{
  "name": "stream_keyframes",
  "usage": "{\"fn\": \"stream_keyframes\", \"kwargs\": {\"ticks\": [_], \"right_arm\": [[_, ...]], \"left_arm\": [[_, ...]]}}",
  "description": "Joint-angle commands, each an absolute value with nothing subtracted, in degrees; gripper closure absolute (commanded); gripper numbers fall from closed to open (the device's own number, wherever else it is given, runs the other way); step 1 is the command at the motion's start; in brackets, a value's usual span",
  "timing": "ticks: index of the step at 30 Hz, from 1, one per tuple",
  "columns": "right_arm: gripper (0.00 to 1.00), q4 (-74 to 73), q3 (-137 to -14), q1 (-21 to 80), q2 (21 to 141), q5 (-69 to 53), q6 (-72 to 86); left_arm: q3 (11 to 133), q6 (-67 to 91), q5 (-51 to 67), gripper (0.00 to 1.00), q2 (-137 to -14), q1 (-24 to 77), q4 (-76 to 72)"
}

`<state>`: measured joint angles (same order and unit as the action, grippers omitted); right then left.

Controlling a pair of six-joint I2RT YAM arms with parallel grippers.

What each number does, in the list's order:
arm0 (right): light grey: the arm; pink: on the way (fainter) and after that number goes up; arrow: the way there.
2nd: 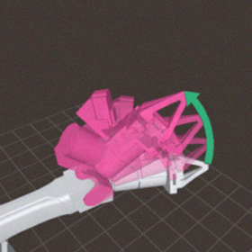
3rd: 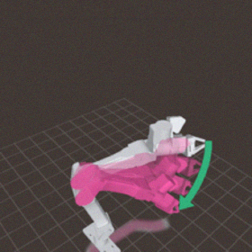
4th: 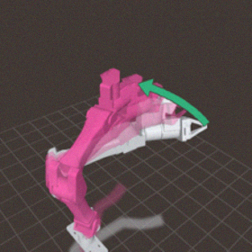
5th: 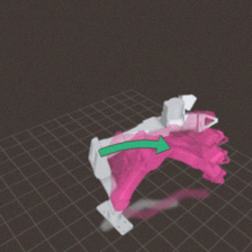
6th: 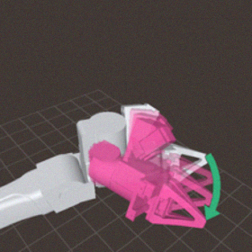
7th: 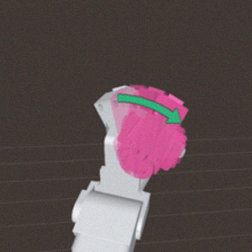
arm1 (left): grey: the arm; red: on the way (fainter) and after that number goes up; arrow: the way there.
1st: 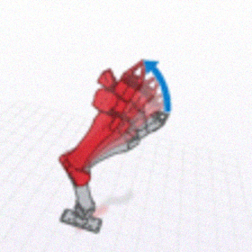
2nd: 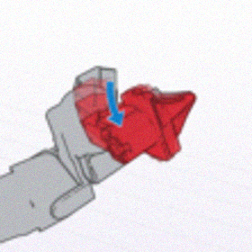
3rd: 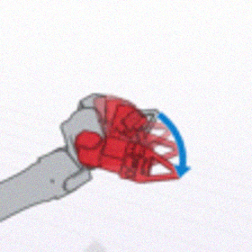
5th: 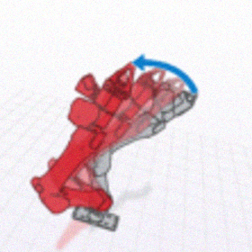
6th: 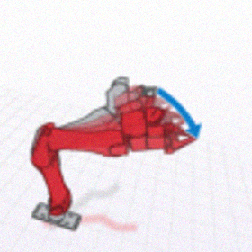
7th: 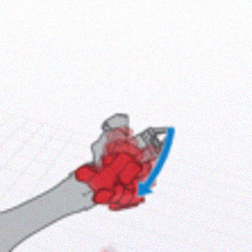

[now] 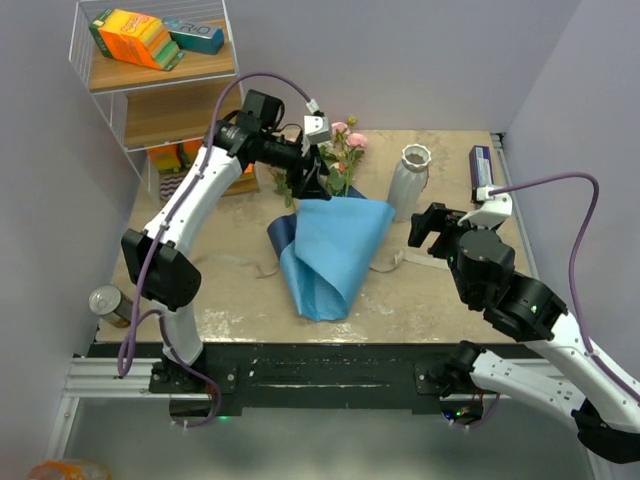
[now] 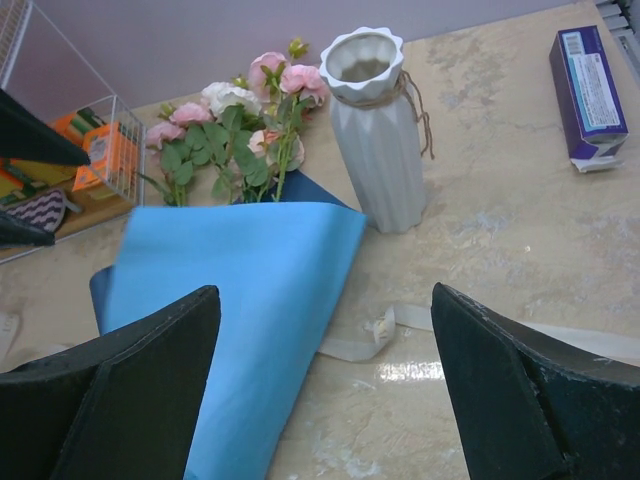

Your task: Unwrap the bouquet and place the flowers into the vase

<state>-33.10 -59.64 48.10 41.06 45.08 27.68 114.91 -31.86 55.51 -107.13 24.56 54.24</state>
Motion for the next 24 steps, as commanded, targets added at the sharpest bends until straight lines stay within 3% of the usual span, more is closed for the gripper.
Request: {"fn": "stream_keyframes", "kwargs": {"ticks": [1, 5, 14, 24], "right_arm": [[0.1, -33.0, -59.9, 48.3, 40.2, 47.5, 28.6], [0.09, -32.9, -60.1, 48.3, 40.0, 47.5, 28.0], [0.08, -32.3, -60.3, 48.3, 40.3, 47.1, 26.7], [0.08, -33.4, -62.2, 48.3, 40.4, 47.3, 26.2]], "left_arm": [[108.8, -21.2, 50.2, 0.11, -105.2, 24.5, 46.5], [100.5, -16.3, 33.7, 0.11, -102.0, 23.1, 38.6], [96.2, -14.6, 21.3, 0.11, -104.8, 21.7, 33.9], [102.8, -16.4, 30.1, 0.1, -118.4, 22.2, 38.3]]}}
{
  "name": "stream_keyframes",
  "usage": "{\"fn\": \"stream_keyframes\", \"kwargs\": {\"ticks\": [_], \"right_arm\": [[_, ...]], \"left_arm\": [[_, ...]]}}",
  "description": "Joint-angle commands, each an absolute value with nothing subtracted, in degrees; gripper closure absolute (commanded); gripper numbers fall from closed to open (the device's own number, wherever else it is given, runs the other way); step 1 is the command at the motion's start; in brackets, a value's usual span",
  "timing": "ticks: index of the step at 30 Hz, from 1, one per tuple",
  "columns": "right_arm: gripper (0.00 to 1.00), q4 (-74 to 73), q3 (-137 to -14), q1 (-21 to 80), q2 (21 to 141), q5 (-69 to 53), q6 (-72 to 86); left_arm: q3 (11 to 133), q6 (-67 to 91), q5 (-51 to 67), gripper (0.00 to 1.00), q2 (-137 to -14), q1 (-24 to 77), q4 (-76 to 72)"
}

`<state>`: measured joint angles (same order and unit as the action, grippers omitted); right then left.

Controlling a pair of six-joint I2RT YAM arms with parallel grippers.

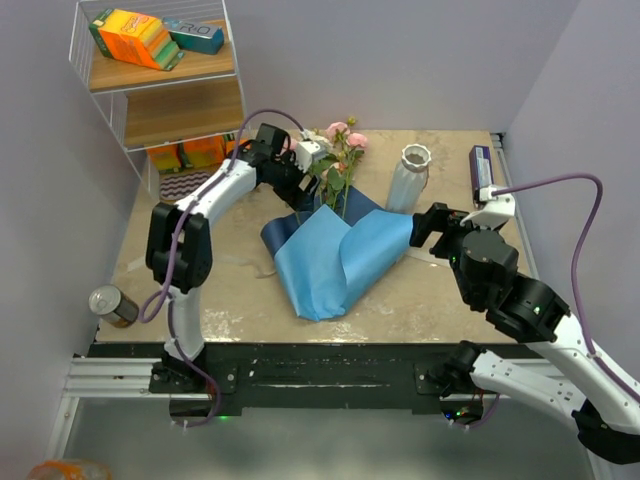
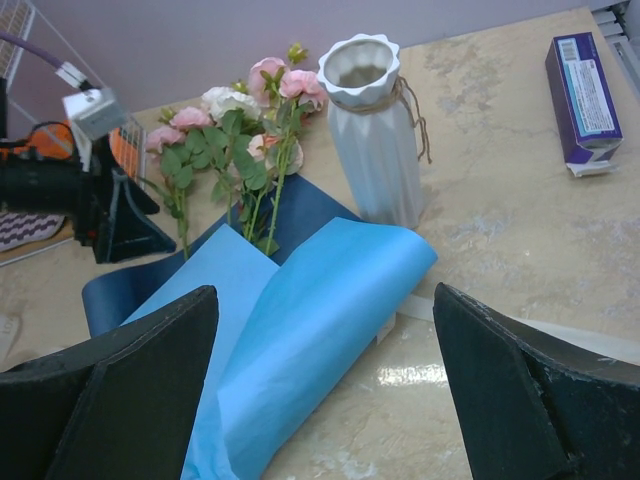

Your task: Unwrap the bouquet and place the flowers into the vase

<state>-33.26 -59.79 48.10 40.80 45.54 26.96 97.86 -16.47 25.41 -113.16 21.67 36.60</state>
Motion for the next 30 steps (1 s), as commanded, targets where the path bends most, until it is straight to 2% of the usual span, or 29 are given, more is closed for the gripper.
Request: {"fn": "stream_keyframes", "kwargs": {"ticks": [1, 3, 4, 9, 13, 15, 20, 24, 26, 27, 29, 30], "right_arm": [[0.08, -33.5, -62.2, 48.3, 40.3, 47.4, 26.2], [0.08, -33.7, -62.1, 48.3, 40.4, 47.5, 26.4], [0.08, -33.7, -62.1, 48.3, 40.3, 47.6, 26.5], [0.08, -33.4, -61.4, 48.3, 40.1, 47.6, 26.7], [0.08, -33.2, -61.1, 48.3, 40.0, 47.5, 26.9], [0.08, -33.0, -61.0, 48.3, 39.9, 47.4, 27.0], [0.08, -33.0, -61.3, 48.3, 39.6, 46.8, 26.9], [0.09, -33.1, -61.3, 48.3, 39.4, 46.7, 26.8], [0.09, -33.2, -61.3, 48.3, 39.3, 46.8, 26.8], [0.09, -33.2, -61.3, 48.3, 39.3, 46.8, 26.9], [0.09, -33.2, -61.3, 48.3, 39.0, 47.0, 26.9], [0.09, -33.2, -61.3, 48.3, 39.0, 47.0, 26.9]], "left_arm": [[103.8, -16.8, 30.6, 0.11, -119.4, 22.2, 38.9], [106.2, -17.3, 31.9, 0.17, -122.2, 22.2, 40.6], [107.0, -18.2, 32.8, 0.27, -123.0, 22.2, 41.4], [108.6, -20.3, 37.7, 0.37, -125.3, 22.6, 44.8], [108.1, -21.3, 38.8, 0.51, -125.5, 22.7, 45.6], [108.1, -22.0, 39.0, 0.53, -125.9, 22.7, 46.3], [106.4, -21.7, 35.6, 0.48, -125.9, 22.7, 44.5], [104.7, -21.4, 35.0, 0.49, -124.8, 22.7, 43.1], [104.7, -21.8, 35.9, 0.57, -125.1, 22.7, 43.8], [104.7, -22.3, 36.3, 0.66, -125.2, 22.7, 44.2], [104.9, -22.8, 37.3, 0.77, -125.6, 22.7, 45.3], [104.9, -23.2, 37.6, 0.88, -125.6, 22.8, 45.7]]}}
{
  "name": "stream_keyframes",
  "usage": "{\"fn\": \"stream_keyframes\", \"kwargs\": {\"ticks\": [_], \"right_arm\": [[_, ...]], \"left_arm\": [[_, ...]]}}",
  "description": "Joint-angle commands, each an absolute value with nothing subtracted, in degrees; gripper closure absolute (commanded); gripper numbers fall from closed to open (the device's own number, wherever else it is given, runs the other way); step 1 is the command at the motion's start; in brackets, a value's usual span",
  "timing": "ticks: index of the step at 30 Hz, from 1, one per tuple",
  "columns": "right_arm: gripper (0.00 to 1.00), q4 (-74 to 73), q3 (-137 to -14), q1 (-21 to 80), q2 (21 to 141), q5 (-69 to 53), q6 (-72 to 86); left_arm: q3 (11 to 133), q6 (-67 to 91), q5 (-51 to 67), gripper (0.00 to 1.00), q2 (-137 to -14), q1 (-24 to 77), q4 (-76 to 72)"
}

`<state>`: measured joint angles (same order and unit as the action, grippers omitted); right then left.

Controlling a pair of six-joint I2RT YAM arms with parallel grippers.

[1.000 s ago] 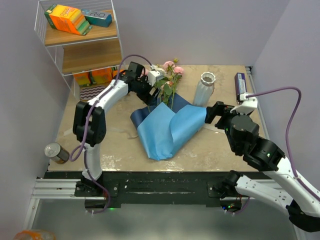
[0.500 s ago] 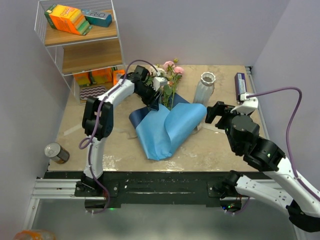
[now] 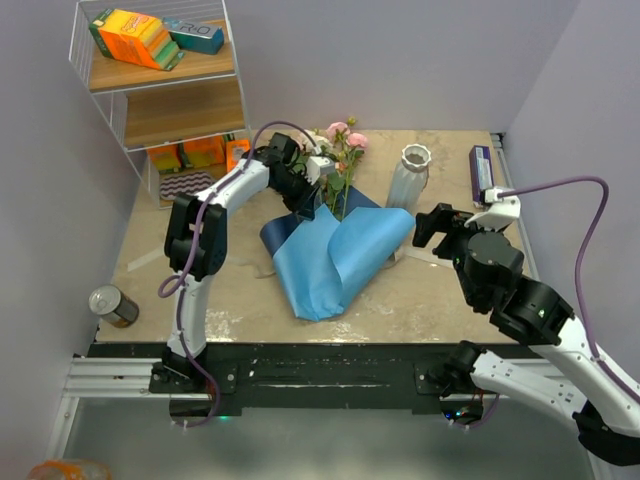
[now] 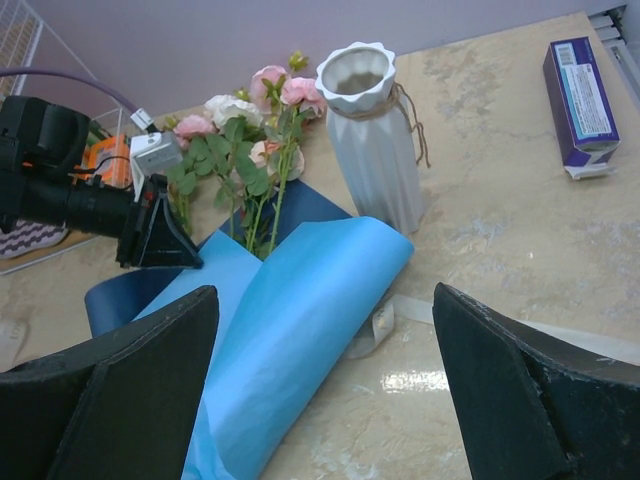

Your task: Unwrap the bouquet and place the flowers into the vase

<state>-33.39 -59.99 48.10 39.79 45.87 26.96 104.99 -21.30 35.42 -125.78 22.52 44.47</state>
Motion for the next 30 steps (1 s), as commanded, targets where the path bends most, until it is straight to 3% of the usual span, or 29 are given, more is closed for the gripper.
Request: {"fn": "stream_keyframes", "kwargs": {"ticks": [1, 3, 14, 30], "right_arm": [[0.09, -33.2, -61.3, 48.3, 38.8, 47.1, 26.9], [0.09, -33.2, -61.4, 48.3, 38.9, 47.1, 26.8], [0.09, -31.6, -64.0, 48.4, 39.8, 47.2, 24.4], [0.08, -30.9, -68.4, 48.3, 40.0, 48.1, 22.1]], "left_arm": [[105.0, -23.5, 38.0, 0.92, -125.5, 22.8, 46.1], [105.3, -23.7, 38.2, 1.0, -124.8, 22.8, 46.9], [107.6, -26.2, 47.3, 1.0, -111.8, 25.8, 55.9], [101.6, -35.3, 51.0, 1.0, -95.5, 38.1, 66.4]]}}
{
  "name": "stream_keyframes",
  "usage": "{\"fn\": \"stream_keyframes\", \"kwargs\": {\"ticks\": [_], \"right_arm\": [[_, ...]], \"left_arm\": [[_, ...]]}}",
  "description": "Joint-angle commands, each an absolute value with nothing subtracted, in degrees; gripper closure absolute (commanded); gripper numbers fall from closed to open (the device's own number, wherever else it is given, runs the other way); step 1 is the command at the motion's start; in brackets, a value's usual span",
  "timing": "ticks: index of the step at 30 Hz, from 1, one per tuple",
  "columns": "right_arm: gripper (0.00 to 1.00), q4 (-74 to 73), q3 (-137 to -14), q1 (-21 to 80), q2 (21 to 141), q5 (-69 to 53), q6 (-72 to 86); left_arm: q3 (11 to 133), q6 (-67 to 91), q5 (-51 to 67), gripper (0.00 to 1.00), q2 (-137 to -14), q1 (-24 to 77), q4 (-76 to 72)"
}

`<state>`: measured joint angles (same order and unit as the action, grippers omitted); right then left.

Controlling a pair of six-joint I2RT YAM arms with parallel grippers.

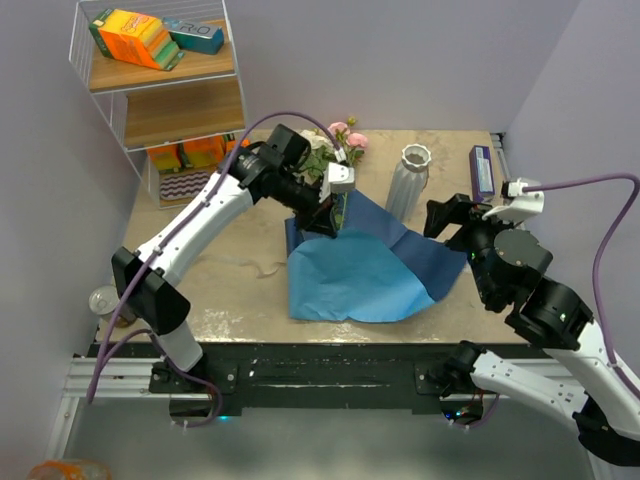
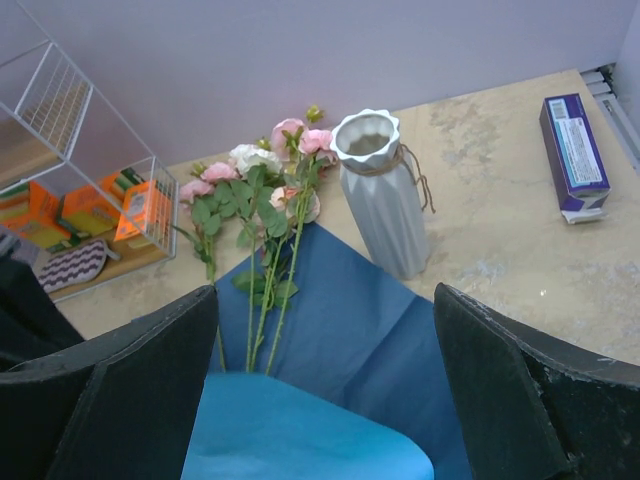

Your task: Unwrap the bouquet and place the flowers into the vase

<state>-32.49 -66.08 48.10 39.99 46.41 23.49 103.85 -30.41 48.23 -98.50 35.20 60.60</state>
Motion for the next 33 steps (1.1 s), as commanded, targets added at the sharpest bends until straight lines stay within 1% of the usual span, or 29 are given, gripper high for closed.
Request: {"fn": "stream_keyframes", "kwargs": {"ticks": [1, 6, 10, 16, 18, 20, 21, 22, 25, 28, 30, 31, 33], "right_arm": [[0.08, -30.9, -68.4, 48.3, 40.4, 48.0, 22.1], [0.08, -30.1, -68.2, 48.3, 42.1, 47.1, 22.3], [0.08, -28.4, -66.5, 48.3, 44.1, 46.0, 23.0], [0.08, -25.1, -63.0, 48.3, 46.5, 41.7, 25.1], [0.08, -24.6, -62.8, 48.3, 46.9, 40.8, 25.4], [0.09, -24.8, -63.0, 48.3, 47.1, 40.5, 25.3], [0.09, -24.9, -63.1, 48.3, 47.3, 40.3, 25.3], [0.08, -25.2, -63.5, 48.4, 47.5, 40.3, 25.4], [0.09, -25.6, -63.5, 48.3, 47.4, 39.7, 25.3], [0.09, -25.7, -62.6, 48.3, 47.3, 39.0, 25.5], [0.09, -25.8, -62.2, 48.3, 47.5, 38.6, 25.8], [0.09, -25.8, -62.0, 48.3, 47.5, 38.3, 25.8], [0.09, -25.8, -61.7, 48.3, 47.5, 38.1, 25.9]], "left_arm": [[100.4, -37.0, 51.3, 1.0, -94.8, 38.6, 68.2], [98.3, -37.8, 54.0, 1.0, -91.2, 41.7, 71.0], [100.1, -36.7, 52.7, 1.0, -88.1, 43.6, 72.1], [103.0, -34.2, 52.5, 1.0, -86.5, 47.0, 74.0], [103.5, -33.5, 52.3, 0.98, -85.9, 49.2, 73.6], [103.5, -32.9, 51.9, 0.84, -85.6, 51.1, 73.7], [103.4, -33.0, 51.9, 0.79, -85.4, 51.3, 74.3], [103.3, -34.0, 52.4, 0.68, -85.4, 51.4, 75.1], [101.6, -34.4, 51.9, 0.47, -84.3, 51.5, 75.4], [101.3, -34.7, 50.5, 0.37, -82.5, 51.5, 75.4], [103.7, -34.6, 49.7, 0.36, -81.7, 51.5, 75.4], [104.7, -34.4, 49.5, 0.32, -81.4, 51.5, 75.4], [108.3, -34.2, 49.0, 0.29, -80.7, 51.5, 75.4]]}}
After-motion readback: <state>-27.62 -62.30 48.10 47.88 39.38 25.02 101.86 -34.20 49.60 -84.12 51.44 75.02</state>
